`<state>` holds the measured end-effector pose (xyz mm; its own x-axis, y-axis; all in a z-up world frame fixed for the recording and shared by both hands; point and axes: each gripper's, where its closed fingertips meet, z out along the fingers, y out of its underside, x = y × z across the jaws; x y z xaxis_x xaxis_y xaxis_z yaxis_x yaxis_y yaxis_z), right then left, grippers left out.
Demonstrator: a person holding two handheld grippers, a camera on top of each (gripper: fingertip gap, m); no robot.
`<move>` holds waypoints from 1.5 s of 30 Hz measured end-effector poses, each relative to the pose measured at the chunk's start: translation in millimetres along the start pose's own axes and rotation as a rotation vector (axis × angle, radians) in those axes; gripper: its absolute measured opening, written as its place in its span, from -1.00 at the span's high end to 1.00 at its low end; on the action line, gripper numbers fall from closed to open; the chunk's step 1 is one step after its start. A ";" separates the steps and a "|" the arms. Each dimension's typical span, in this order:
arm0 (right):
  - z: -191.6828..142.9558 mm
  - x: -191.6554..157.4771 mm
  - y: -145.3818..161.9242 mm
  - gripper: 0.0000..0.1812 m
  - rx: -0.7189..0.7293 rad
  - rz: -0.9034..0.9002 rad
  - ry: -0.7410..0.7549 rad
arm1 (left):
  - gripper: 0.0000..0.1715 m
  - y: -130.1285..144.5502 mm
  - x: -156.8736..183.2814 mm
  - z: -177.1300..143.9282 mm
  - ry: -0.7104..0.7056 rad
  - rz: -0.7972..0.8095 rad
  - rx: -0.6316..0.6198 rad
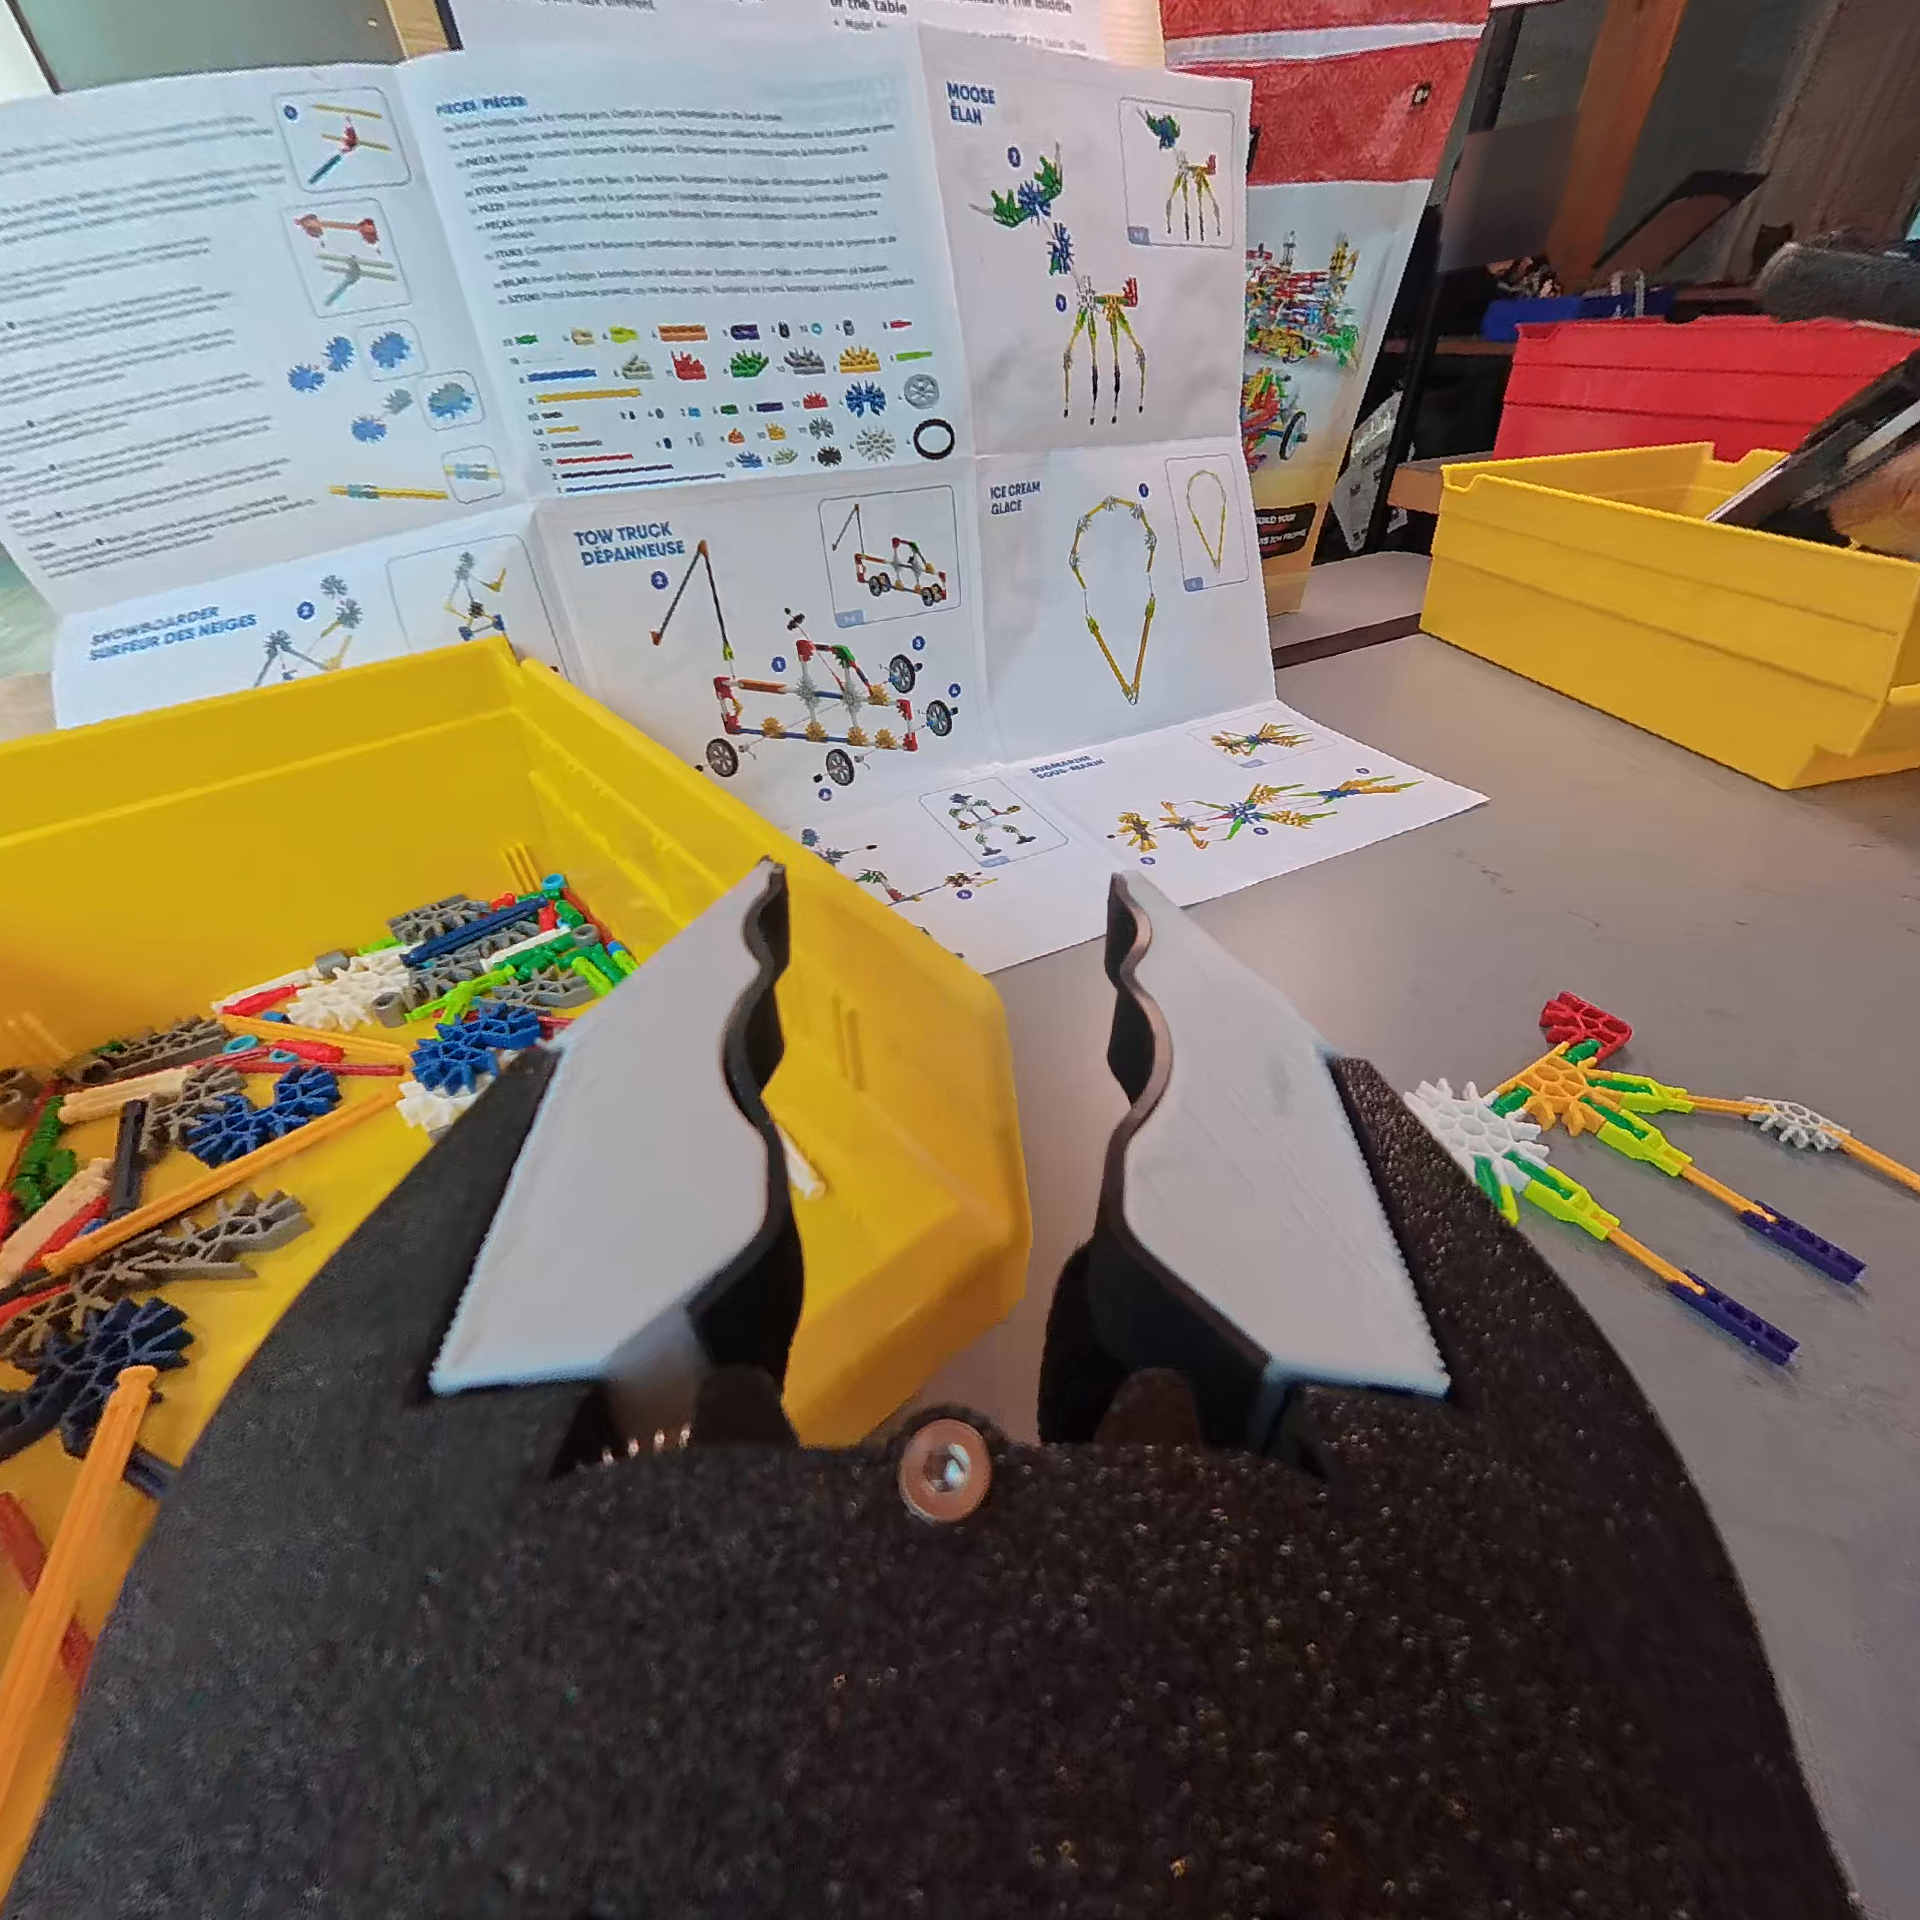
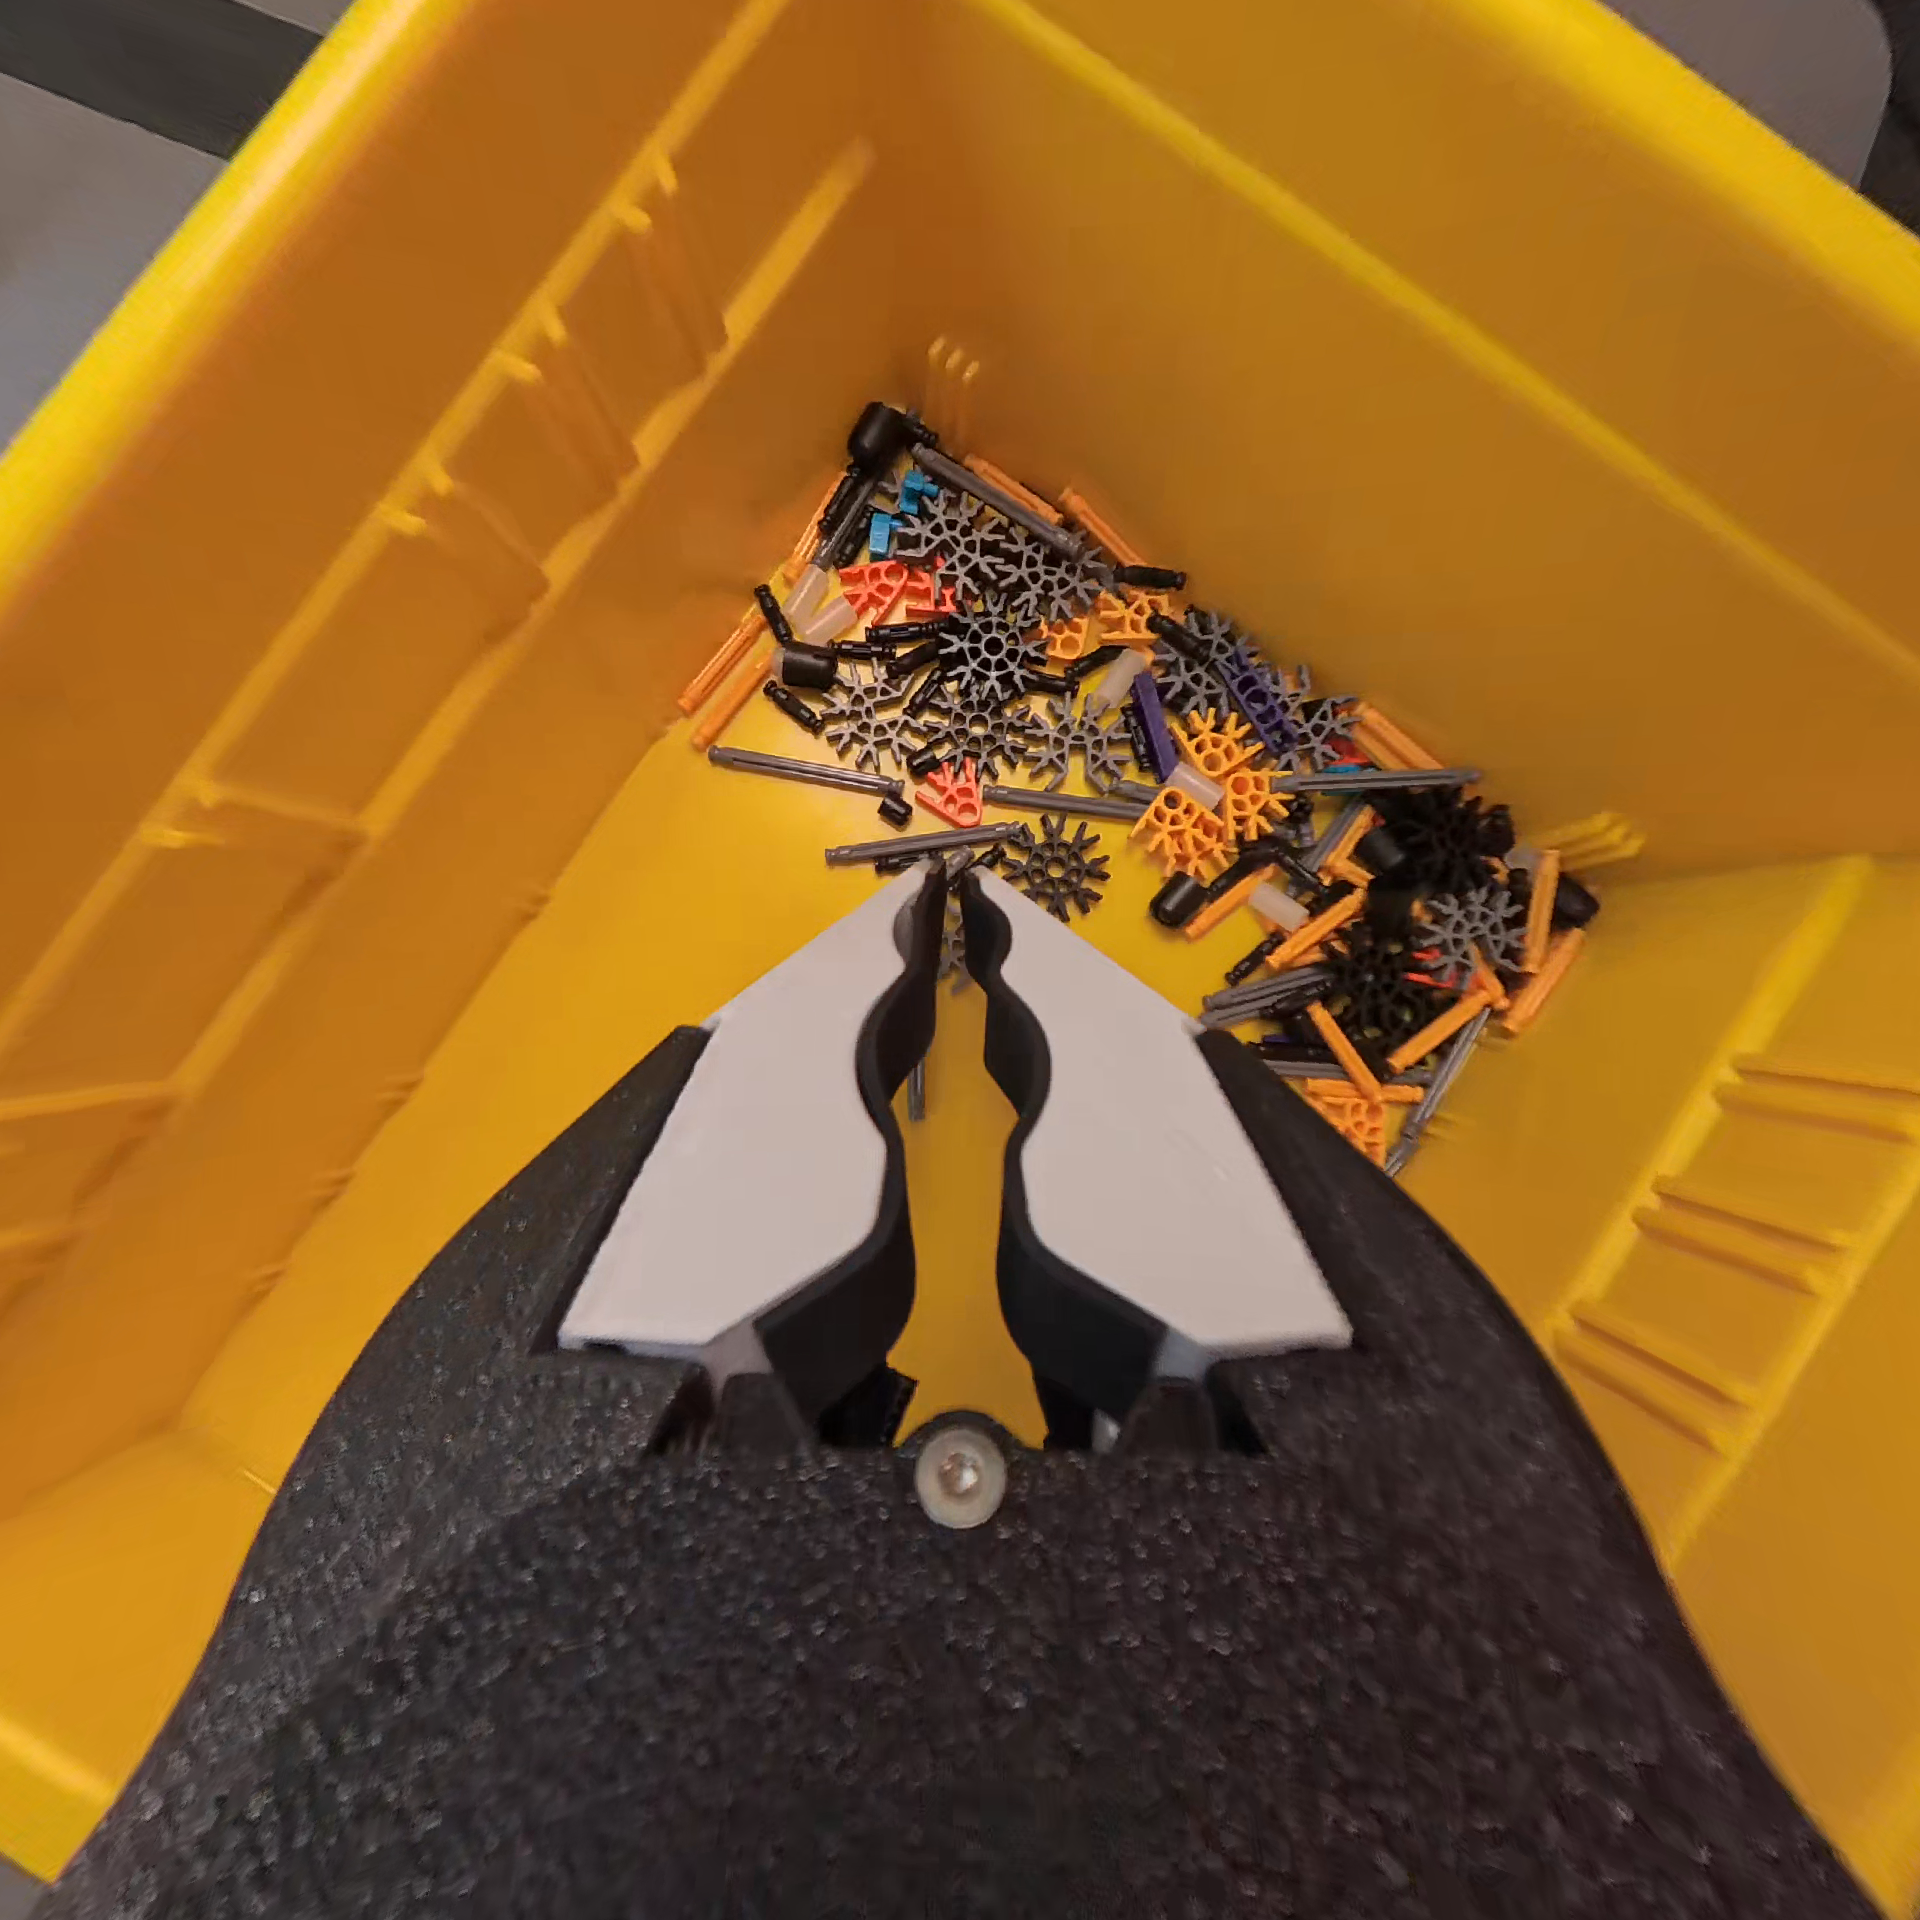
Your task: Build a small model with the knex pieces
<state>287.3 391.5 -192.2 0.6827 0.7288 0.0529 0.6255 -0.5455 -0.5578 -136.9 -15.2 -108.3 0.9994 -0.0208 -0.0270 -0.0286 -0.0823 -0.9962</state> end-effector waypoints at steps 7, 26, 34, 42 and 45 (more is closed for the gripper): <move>14.6 1.6 3.0 1.00 -0.042 0.066 -0.057 | 0.31 7.4 -6.7 3.6 -0.018 0.007 -0.025; 12.8 3.6 11.5 0.98 -0.125 0.126 -0.102 | 0.31 9.3 5.9 5.0 0.055 0.013 -0.035; 2.6 -2.6 8.3 0.99 -0.099 -0.059 -0.038 | 0.32 7.1 8.8 2.7 0.067 0.005 -0.027; -147.1 -152.9 -26.1 0.98 0.314 -0.297 -0.132 | 0.45 25.5 81.3 -8.7 0.440 0.115 -0.154; -156.6 -249.1 12.4 0.98 0.286 -0.394 -0.295 | 0.47 33.7 114.7 -20.3 0.576 0.191 -0.185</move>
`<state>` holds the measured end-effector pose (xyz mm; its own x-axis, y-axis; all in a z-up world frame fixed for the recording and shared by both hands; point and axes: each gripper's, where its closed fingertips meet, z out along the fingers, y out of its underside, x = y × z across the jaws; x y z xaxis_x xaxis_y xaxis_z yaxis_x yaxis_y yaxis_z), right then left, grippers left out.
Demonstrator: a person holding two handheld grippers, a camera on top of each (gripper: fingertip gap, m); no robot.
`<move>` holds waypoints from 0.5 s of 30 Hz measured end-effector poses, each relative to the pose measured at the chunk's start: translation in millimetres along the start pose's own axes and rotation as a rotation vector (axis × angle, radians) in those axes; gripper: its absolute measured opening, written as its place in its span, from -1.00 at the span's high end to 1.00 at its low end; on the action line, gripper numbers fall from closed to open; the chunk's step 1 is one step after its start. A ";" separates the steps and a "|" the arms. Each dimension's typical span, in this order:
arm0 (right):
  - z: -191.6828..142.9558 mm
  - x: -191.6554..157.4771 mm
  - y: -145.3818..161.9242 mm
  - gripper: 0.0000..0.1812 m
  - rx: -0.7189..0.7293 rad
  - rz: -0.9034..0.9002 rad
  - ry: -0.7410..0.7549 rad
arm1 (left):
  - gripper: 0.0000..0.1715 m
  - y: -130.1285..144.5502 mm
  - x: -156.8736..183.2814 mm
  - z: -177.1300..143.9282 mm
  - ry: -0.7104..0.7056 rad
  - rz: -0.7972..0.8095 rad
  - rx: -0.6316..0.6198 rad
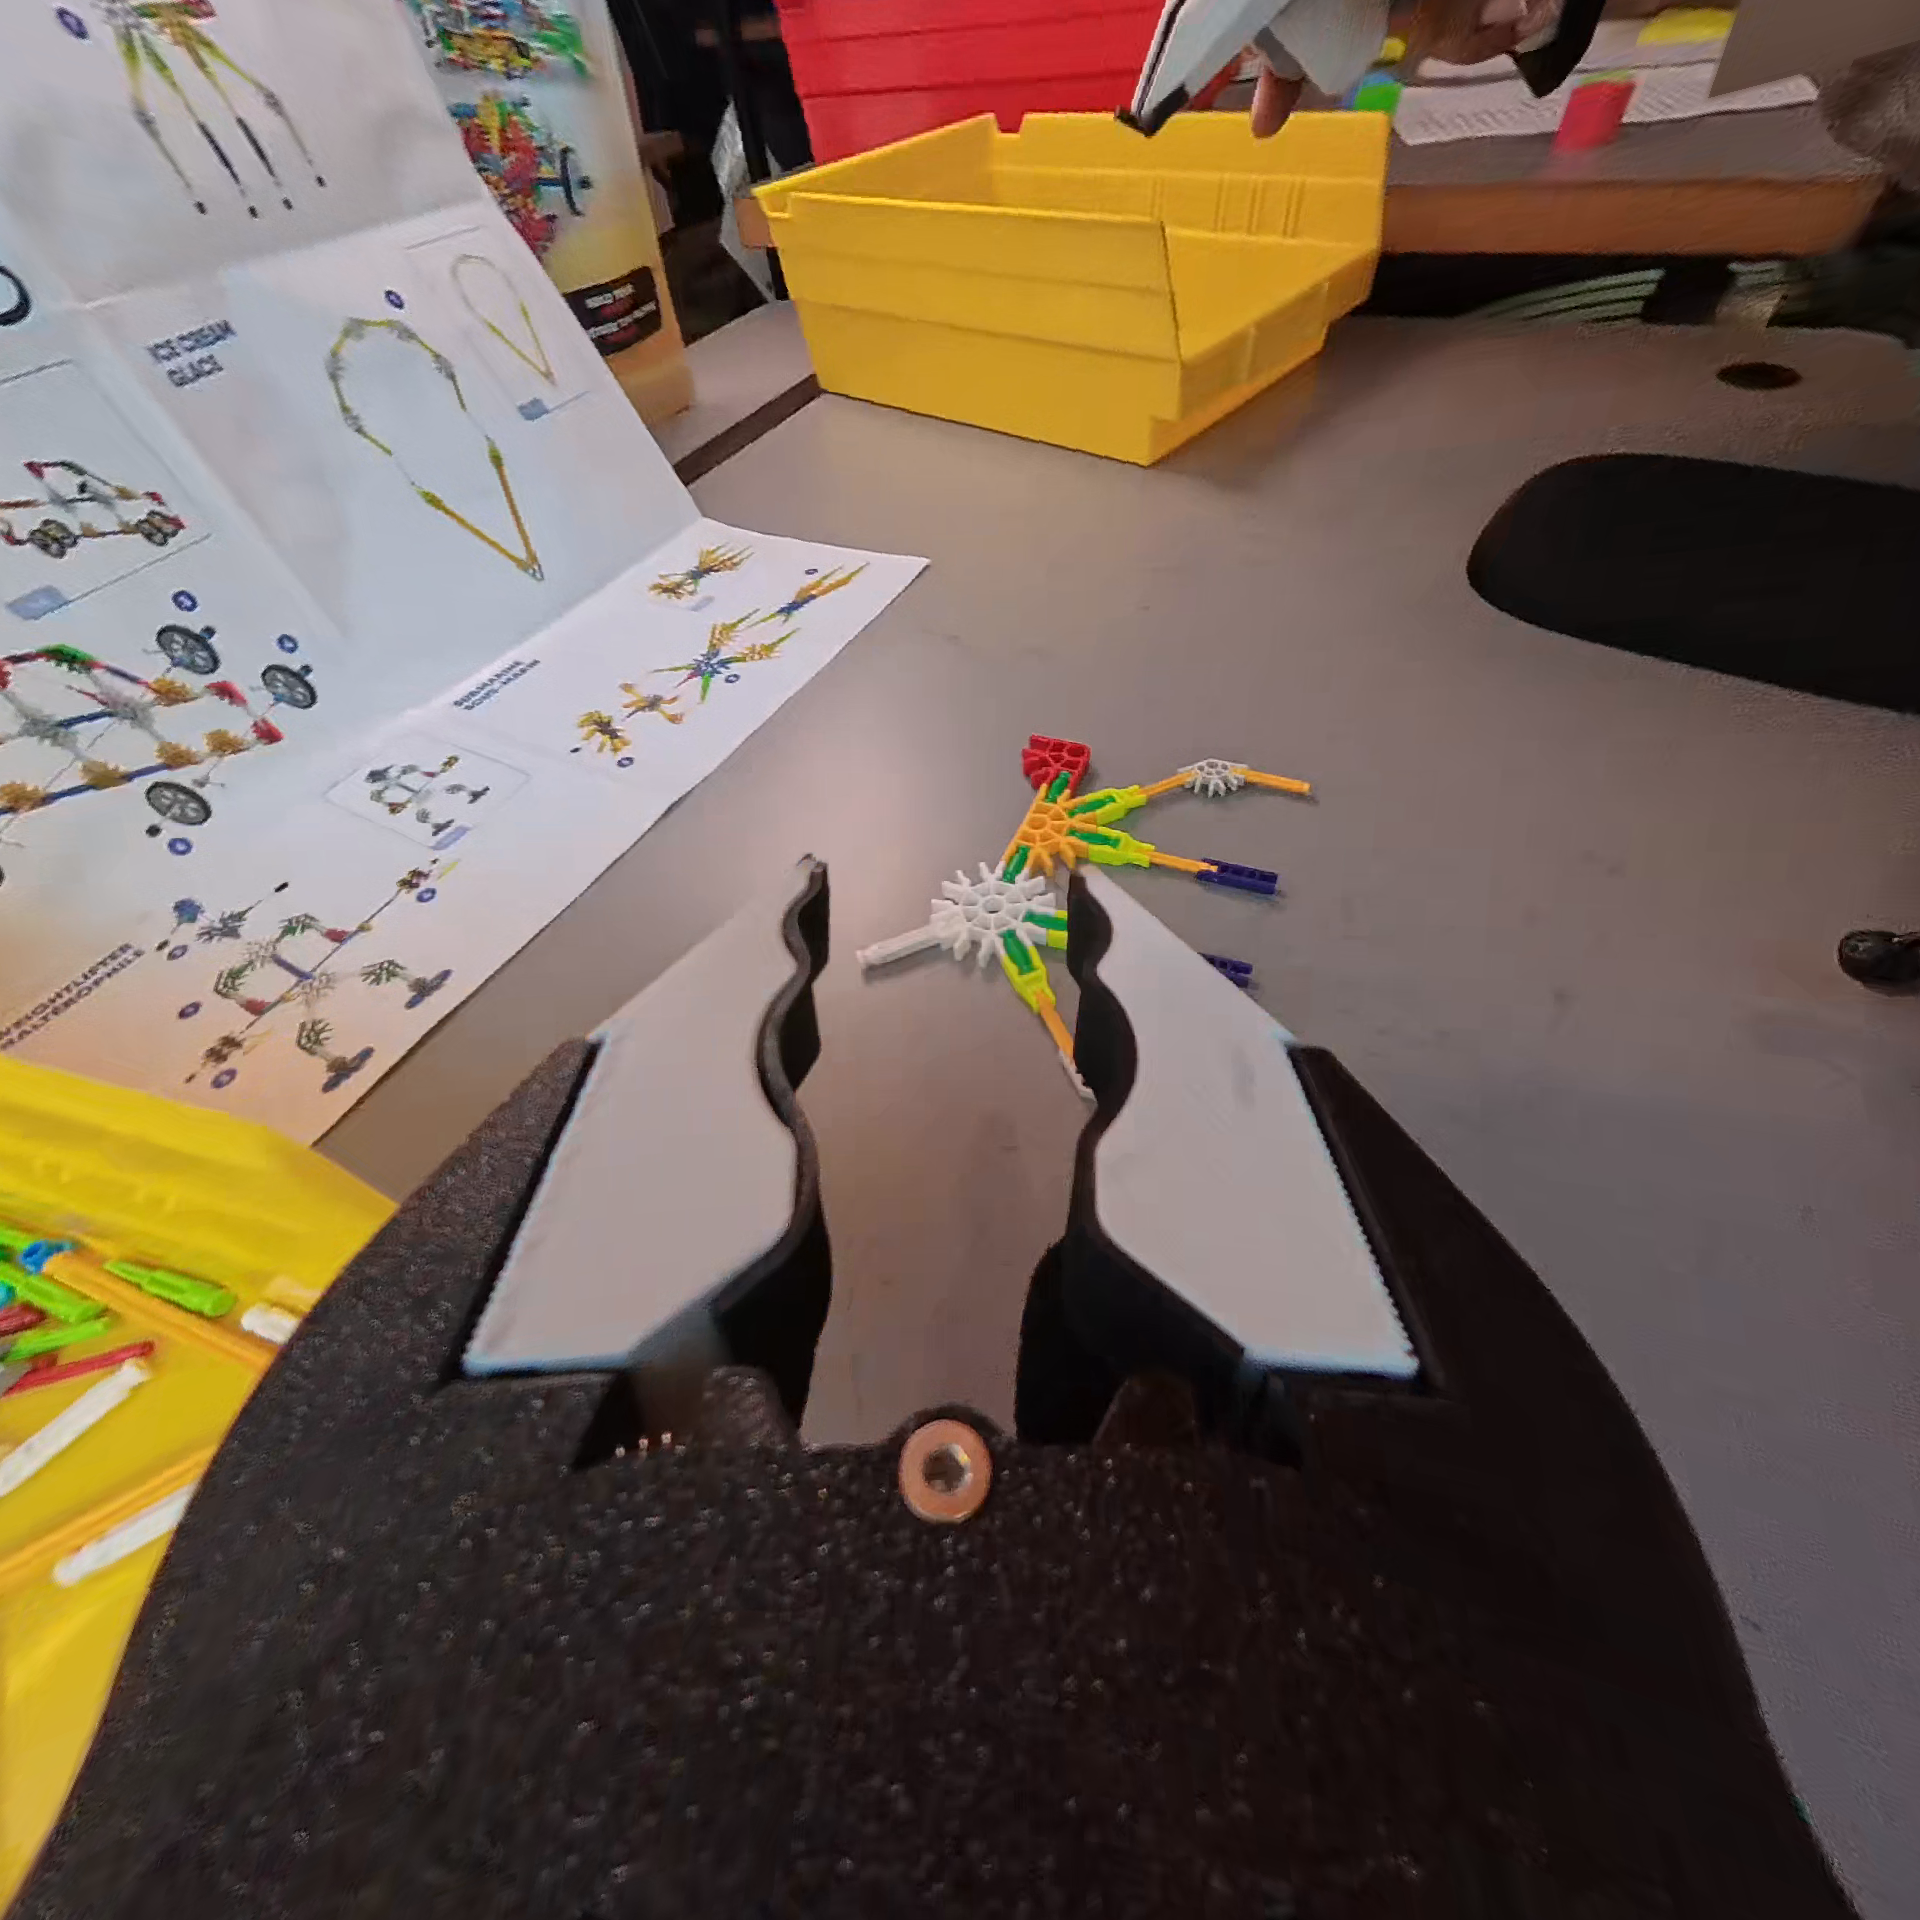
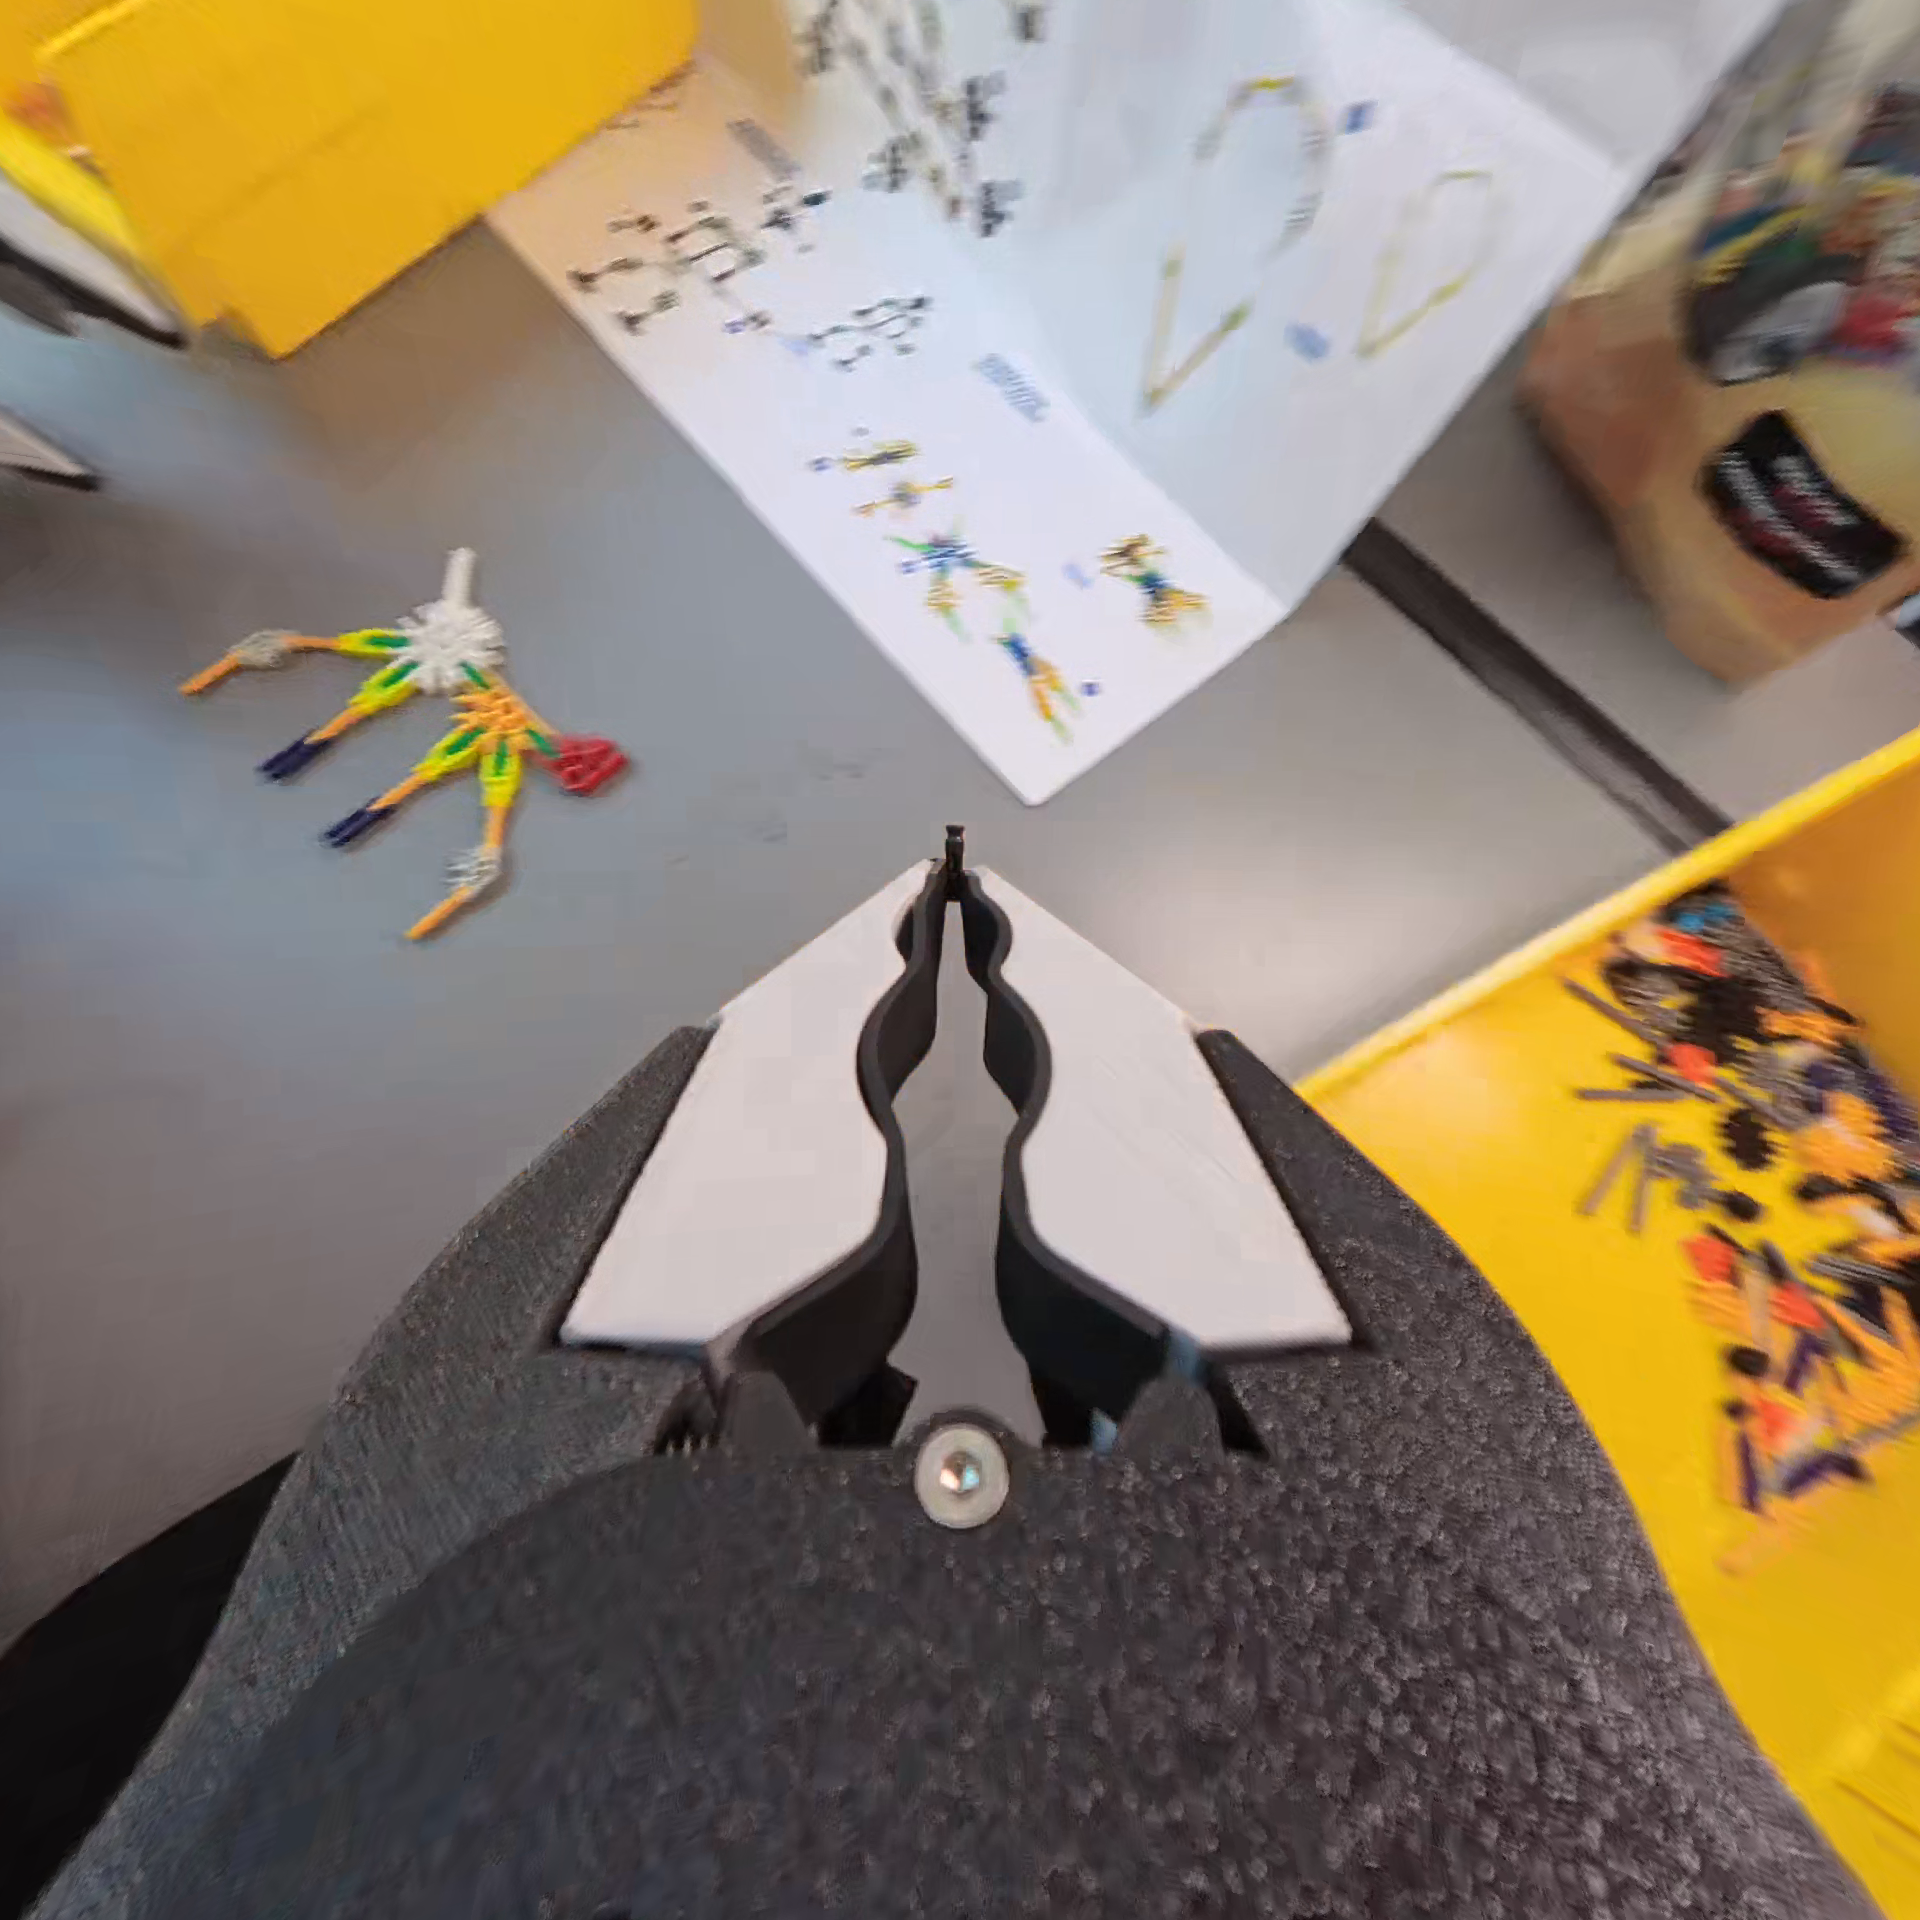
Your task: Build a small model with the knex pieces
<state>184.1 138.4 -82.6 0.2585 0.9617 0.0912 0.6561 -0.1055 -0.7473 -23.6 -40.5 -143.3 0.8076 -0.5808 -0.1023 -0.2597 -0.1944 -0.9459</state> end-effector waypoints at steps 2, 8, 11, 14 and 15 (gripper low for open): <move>21.4 -55.1 11.8 0.99 -0.030 -0.020 -0.088 | 0.49 4.7 13.6 2.9 0.055 0.035 -0.041; 82.4 -170.5 43.1 0.98 -0.105 -0.008 -0.276 | 0.46 35.1 26.4 4.7 0.130 0.052 -0.220; 102.0 -194.3 56.6 0.98 -0.173 -0.069 -0.275 | 0.46 34.8 25.3 4.1 0.118 0.059 -0.228; 109.7 -200.5 61.9 0.98 -0.209 -0.121 -0.257 | 0.46 35.0 23.6 4.0 0.104 0.069 -0.232; 109.6 -200.5 61.9 0.98 -0.216 -0.131 -0.257 | 0.46 35.0 23.5 3.9 0.102 0.071 -0.233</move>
